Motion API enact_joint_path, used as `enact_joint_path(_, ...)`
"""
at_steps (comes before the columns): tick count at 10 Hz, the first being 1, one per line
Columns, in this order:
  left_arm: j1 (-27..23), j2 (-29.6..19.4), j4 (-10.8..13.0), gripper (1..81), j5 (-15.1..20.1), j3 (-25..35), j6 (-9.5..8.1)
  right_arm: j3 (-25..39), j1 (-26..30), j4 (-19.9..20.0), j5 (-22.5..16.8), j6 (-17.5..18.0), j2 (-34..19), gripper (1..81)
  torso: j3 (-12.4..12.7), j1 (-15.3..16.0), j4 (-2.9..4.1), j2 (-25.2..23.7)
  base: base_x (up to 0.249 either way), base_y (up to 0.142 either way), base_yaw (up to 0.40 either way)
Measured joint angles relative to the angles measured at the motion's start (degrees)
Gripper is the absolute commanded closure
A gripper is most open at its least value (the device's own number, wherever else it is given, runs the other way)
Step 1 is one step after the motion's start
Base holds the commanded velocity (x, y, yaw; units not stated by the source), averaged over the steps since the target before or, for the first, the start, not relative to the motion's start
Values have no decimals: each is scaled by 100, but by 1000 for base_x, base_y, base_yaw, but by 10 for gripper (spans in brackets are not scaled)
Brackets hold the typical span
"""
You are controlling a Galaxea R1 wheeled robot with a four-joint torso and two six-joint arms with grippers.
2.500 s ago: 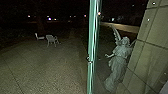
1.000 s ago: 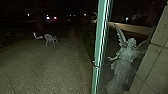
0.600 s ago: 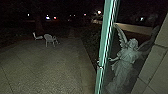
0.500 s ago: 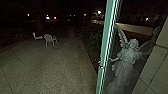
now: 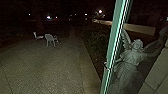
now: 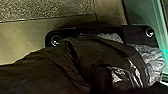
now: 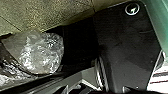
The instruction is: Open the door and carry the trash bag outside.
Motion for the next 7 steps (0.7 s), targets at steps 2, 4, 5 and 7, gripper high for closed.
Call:
enact_joint_path(2,-6,-15,-1,811,-4,5,0,-1,-20,0,-5,10,20,10,0,2,0,0,78,70,0)
enact_joint_path(4,16,2,-1,811,2,-2,0,-4,-24,-4,-5,-15,-34,10,0,-5,0,-2,78,70,0)
enact_joint_path(5,20,0,0,811,17,5,0,-6,-35,-4,-35,-6,-12,10,0,-2,0,0,77,70,0)
enact_joint_path(7,-72,-6,-1,811,-26,0,0,-6,44,-4,-2,-12,16,10,-2,4,0,5,77,30,0)
